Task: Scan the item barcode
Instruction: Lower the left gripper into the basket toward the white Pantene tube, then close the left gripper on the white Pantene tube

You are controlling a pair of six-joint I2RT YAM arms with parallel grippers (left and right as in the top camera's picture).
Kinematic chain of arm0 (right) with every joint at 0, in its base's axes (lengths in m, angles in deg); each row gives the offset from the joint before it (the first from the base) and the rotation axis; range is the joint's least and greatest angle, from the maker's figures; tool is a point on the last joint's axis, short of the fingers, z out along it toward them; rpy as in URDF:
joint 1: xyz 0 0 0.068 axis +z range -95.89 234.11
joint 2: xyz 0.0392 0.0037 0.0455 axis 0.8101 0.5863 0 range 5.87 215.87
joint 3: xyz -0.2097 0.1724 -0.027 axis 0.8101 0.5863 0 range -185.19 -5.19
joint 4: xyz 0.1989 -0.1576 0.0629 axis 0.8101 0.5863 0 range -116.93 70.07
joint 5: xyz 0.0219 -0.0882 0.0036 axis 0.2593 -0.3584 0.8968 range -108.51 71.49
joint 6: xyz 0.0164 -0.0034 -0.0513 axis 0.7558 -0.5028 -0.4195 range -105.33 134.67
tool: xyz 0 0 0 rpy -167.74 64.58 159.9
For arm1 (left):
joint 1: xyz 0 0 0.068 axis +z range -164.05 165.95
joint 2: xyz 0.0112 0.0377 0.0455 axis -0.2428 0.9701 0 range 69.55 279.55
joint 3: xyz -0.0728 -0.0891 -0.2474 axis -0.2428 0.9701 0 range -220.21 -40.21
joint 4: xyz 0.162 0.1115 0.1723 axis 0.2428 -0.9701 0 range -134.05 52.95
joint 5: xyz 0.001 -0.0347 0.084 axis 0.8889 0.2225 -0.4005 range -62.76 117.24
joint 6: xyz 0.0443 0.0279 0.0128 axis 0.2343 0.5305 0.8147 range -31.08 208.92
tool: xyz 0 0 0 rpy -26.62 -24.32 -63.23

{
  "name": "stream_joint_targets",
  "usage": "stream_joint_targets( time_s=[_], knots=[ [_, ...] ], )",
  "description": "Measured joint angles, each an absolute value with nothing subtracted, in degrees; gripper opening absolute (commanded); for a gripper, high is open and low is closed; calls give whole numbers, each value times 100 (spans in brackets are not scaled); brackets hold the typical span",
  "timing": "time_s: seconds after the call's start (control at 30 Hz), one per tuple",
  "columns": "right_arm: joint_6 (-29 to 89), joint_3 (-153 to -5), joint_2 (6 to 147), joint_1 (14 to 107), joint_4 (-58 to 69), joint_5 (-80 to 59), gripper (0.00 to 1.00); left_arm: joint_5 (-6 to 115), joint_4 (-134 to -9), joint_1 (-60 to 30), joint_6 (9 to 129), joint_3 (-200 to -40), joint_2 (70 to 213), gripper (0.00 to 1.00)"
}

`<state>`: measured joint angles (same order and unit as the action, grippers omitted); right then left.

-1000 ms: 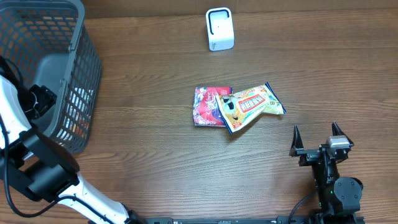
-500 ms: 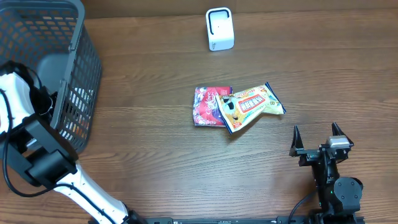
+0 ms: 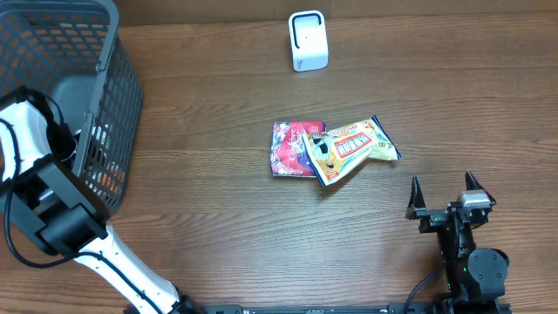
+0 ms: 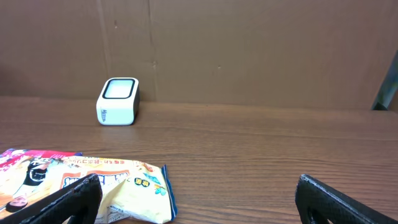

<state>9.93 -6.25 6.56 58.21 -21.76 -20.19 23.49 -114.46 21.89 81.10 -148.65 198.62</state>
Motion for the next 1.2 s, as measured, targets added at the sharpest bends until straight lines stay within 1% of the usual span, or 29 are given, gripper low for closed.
stream_joint_targets(
  time_s=[0.17,0.23,0.27,0.37,0.43,0.5,0.53,0.57,0.8,0.93,1.07,1.2],
  knots=[
    [998,-625,656,5821,-2178,-2021,100,1853,-11223,2154,7734,-14850,20000,57],
    [998,-625,656,5823,-2176,-2021,100,1827,-11177,2154,7682,-14850,19998,53],
    [998,-625,656,5823,-2176,-2019,100,1825,-11158,2154,7675,-14850,19998,47],
    [998,-625,656,5823,-2176,-2021,100,1822,-11109,2154,7616,-14850,19998,43],
    [998,-625,656,5823,-2176,-2019,100,1820,-11099,2154,7581,-14850,19998,35],
    [998,-625,656,5823,-2178,-2016,100,1809,-11094,2154,7566,-14850,19998,20],
    [993,-625,656,5823,-2176,-2019,100,1794,-11099,2154,7564,-14852,19998,7],
    [998,-625,656,5823,-2178,-2019,100,1755,-11116,2154,7557,-14863,19980,4],
    [998,-625,656,5823,-2176,-2019,100,1739,-11295,2156,7581,-15005,19924,4],
    [996,-625,656,5823,-2176,-2019,100,1949,-11700,2156,7579,-15565,20131,4],
    [998,-625,656,5823,-2174,-2016,100,2196,-12137,2154,7581,-16701,20269,4],
    [996,-625,656,5823,-2176,-2019,100,2318,-12456,2154,7579,-18218,20269,4]
  ],
)
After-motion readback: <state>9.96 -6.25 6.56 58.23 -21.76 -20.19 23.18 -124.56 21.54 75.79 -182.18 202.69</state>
